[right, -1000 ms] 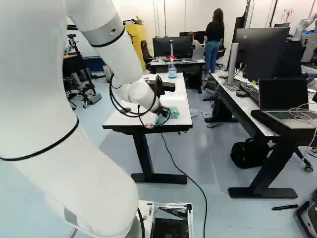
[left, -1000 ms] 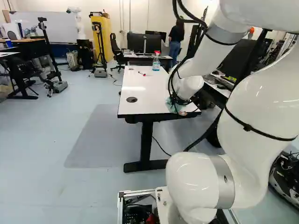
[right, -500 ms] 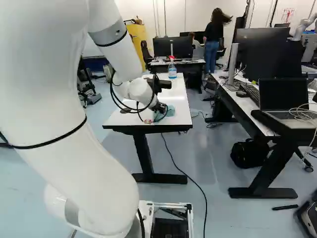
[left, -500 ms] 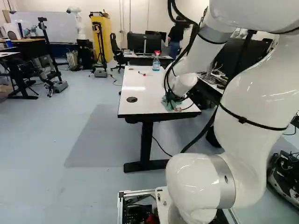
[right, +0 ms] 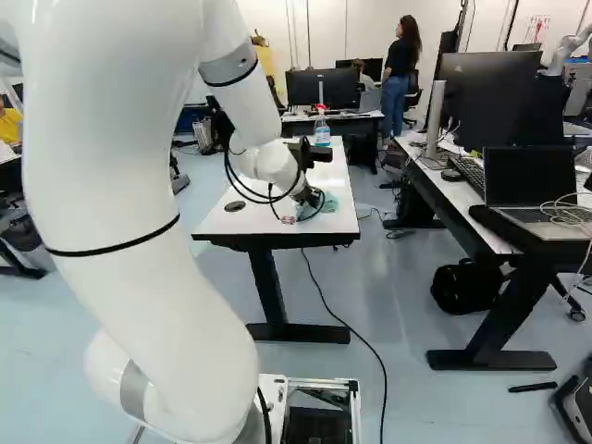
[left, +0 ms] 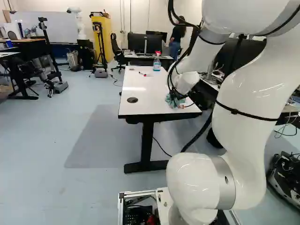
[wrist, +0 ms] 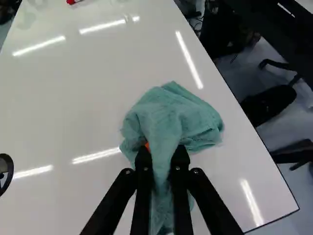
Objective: Clean the table with the green towel
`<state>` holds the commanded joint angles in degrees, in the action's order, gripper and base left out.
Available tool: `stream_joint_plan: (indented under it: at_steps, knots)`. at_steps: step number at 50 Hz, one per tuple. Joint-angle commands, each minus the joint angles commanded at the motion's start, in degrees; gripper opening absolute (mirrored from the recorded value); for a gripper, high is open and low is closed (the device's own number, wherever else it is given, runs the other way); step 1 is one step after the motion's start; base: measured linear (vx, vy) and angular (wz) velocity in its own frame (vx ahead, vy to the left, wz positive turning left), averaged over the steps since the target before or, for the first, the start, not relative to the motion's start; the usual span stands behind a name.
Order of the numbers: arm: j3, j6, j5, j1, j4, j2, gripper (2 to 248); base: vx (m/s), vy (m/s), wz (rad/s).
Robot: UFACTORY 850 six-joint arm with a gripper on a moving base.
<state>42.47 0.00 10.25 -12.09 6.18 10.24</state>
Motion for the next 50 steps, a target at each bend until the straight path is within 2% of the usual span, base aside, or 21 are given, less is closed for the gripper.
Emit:
stream_joint_plan:
  at_steps: [30, 50]
  knots:
    - [1.8, 0.0, 0.0, -5.6, 0.0, 1.5, 45, 0.0, 0.0, 0.0]
    - [-2.8, 0.0, 0.0, -7.3, 0.0, -2.5, 45, 0.0, 0.0, 0.0]
